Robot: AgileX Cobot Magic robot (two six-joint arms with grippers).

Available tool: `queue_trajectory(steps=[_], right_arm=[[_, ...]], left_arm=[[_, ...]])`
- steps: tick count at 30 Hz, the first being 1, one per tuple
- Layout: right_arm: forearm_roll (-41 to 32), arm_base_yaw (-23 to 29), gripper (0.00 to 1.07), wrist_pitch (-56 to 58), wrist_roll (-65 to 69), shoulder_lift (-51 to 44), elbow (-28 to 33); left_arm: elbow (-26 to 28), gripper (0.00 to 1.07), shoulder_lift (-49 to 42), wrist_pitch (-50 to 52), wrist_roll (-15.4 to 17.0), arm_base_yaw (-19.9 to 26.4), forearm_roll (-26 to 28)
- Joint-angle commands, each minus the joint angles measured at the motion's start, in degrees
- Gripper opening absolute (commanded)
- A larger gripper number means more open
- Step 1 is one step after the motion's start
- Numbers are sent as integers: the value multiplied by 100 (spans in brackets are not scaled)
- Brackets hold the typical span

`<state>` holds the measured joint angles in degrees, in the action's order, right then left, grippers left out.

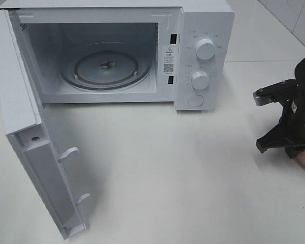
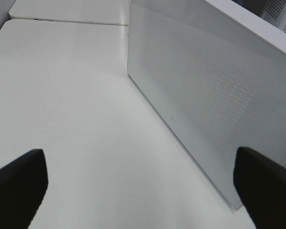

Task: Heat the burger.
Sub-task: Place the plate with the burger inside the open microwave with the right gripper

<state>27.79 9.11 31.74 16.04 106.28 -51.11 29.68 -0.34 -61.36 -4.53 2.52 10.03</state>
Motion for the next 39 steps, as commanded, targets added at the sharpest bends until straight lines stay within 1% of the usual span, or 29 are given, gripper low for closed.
queue_trajectory(steps=[1,9,22,24,27,29,32,39], right_arm=[[195,-11,0,183,206,-126,11],[464,109,0,504,413,-464,11],[745,659,0,1117,619,-567,11],[900,837,0,1255,768,-567,11],[928,882,0,1295,773,-567,11],[945,1043,0,1444,779,-567,17],[951,1066,0,1473,796,-573,34],[1152,1272,0,1507,1054,-1037,344]], left_arm=[[-6,98,-46,-11,34,6,23],[-6,98,-46,-11,34,6,23],[-6,98,-46,-11,34,6,23],[-6,98,-46,-11,34,6,23],[-6,98,-46,-11,34,6,23],[-6,98,-46,-11,34,6,23],[-6,98,-46,-11,34,6,23],[-6,98,-46,-11,34,6,23]])
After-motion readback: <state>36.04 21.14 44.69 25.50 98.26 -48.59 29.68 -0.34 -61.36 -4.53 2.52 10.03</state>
